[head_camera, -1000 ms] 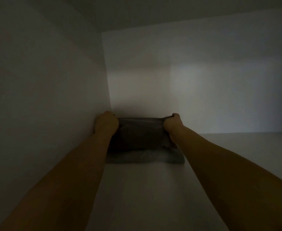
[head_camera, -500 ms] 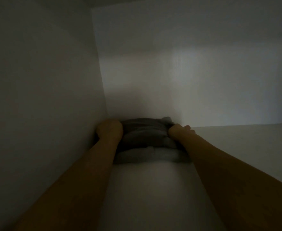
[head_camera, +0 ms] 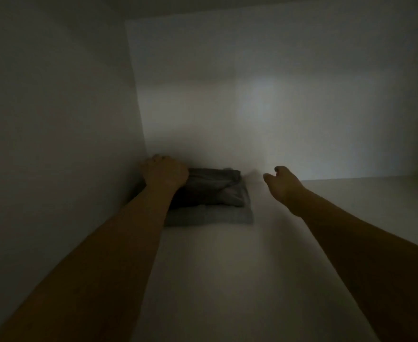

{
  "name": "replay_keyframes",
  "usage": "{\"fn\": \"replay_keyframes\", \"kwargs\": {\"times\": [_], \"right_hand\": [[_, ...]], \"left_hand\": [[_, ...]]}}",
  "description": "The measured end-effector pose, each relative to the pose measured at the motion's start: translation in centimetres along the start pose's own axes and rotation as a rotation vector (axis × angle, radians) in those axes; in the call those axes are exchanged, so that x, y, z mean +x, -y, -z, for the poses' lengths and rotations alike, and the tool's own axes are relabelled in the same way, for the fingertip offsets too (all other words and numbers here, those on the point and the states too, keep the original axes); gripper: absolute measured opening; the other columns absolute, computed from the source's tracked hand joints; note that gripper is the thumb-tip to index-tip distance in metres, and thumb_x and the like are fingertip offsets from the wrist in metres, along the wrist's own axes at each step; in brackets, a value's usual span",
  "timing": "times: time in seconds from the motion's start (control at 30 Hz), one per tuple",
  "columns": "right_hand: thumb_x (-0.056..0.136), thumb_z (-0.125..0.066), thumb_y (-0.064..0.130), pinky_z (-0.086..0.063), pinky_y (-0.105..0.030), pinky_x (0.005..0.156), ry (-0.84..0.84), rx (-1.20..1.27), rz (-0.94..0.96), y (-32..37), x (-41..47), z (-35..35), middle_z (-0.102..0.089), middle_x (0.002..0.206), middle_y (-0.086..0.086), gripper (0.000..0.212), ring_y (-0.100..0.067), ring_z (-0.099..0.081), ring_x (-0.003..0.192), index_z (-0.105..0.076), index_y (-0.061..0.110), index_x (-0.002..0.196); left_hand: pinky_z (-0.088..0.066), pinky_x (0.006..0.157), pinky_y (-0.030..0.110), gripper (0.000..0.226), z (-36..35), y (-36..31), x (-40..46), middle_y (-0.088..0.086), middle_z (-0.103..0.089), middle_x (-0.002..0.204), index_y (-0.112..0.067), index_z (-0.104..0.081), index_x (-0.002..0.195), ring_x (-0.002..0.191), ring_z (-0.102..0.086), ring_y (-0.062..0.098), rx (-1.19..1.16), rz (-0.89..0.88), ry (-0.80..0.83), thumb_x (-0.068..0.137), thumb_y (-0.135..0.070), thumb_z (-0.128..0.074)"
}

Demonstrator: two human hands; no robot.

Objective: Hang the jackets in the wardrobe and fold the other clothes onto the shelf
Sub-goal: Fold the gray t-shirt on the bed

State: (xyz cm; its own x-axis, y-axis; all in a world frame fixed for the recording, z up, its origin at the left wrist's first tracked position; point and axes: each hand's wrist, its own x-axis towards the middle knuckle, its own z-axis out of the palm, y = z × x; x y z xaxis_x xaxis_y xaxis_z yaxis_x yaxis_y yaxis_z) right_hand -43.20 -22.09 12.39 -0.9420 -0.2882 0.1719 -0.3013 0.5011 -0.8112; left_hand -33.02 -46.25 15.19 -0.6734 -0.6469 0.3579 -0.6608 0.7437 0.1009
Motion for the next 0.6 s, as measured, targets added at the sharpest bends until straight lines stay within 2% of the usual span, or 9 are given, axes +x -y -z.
{"fn": "replay_keyframes", "kwargs": {"times": [0.1,0.2,0.3,0.4,0.6], "right_hand": [[0.099,-0.047,0.031,-0.028,-0.037,0.111,-0.079,-0.187,0.108,-2.8,-3.9,6.7,-0.031,0.153,-0.014,0.058,-0.03,-0.034,0.137,-0.028,0.007,0.148],[0.098,-0.05,0.029,-0.025,-0.038,0.114,-0.14,-0.407,0.136,-6.2,-7.7,13.7,-0.028,0.155,-0.011,0.059,-0.028,-0.03,0.141,-0.026,0.009,0.149],[0.099,-0.049,0.029,-0.027,-0.04,0.113,-0.213,-0.509,0.06,-9.2,-11.6,20.0,-0.028,0.155,-0.01,0.059,-0.029,-0.03,0.141,-0.025,0.012,0.15],[0.099,-0.047,0.029,-0.031,-0.043,0.113,-0.247,-0.554,-0.003,-11.7,-15.6,24.7,-0.028,0.155,-0.011,0.059,-0.031,-0.033,0.139,-0.022,0.014,0.151],[0.098,-0.049,0.029,-0.029,-0.038,0.113,-0.307,-0.585,-0.097,-16.1,-26.1,30.1,-0.027,0.156,-0.008,0.062,-0.028,-0.032,0.139,-0.021,0.017,0.151]], "left_hand": [[-0.012,0.117,0.052,0.056,1.5,-4.2,-3.8,0.024,-0.036,0.145,0.002,-0.039,0.139,0.134,-0.032,0.04,-0.073,-0.187,-0.2,0.099,-0.037,-0.034],[-0.007,0.12,0.049,0.061,2.3,-8.9,-8.2,0.022,-0.03,0.152,-0.001,-0.03,0.146,0.14,-0.026,0.037,-0.076,-0.45,-0.282,0.1,-0.04,-0.037],[-0.004,0.121,0.046,0.064,2.9,-14.4,-12.5,0.018,-0.026,0.156,-0.005,-0.026,0.15,0.144,-0.021,0.033,-0.08,-0.64,-0.283,0.1,-0.043,-0.035],[-0.001,0.121,0.043,0.063,3.9,-20.6,-16.9,0.015,-0.023,0.157,-0.006,-0.023,0.151,0.145,-0.017,0.031,-0.164,-0.739,-0.264,0.1,-0.043,-0.034],[-0.003,0.121,0.04,0.062,5.2,-31.0,-27.6,0.012,-0.025,0.157,-0.007,-0.025,0.15,0.145,-0.019,0.027,-0.384,-1.024,-0.161,0.1,-0.041,-0.037]]}}
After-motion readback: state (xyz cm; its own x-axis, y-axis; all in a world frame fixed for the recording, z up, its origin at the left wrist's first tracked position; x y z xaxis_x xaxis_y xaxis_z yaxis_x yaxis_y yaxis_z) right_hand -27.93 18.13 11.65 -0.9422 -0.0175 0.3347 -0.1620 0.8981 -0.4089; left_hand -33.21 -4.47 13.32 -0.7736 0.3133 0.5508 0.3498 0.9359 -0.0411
